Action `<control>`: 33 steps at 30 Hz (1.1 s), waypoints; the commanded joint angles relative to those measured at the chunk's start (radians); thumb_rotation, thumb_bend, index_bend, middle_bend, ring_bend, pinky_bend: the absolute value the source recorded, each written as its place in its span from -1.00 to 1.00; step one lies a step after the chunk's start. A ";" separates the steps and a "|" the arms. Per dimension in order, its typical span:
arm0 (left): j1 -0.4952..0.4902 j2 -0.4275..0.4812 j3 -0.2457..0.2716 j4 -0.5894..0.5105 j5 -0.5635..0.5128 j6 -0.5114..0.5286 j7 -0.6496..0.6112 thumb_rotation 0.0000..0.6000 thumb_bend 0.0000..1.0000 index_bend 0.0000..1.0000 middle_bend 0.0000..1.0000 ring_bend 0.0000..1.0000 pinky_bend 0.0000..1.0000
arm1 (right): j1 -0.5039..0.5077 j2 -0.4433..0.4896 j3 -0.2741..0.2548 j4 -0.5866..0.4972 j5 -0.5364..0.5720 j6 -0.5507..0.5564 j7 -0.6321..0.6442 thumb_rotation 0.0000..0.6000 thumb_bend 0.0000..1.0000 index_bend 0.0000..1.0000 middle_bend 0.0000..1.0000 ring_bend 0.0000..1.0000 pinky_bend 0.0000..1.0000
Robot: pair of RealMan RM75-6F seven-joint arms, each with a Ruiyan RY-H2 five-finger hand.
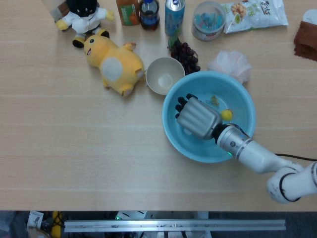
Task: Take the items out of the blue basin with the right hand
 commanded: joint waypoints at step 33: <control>-0.007 0.020 -0.003 -0.061 0.000 0.014 0.049 1.00 -0.26 -0.48 -0.48 -0.50 -0.49 | 0.190 -0.099 0.292 0.231 0.250 -0.018 0.019 1.00 -0.52 0.27 -0.21 -0.49 -0.19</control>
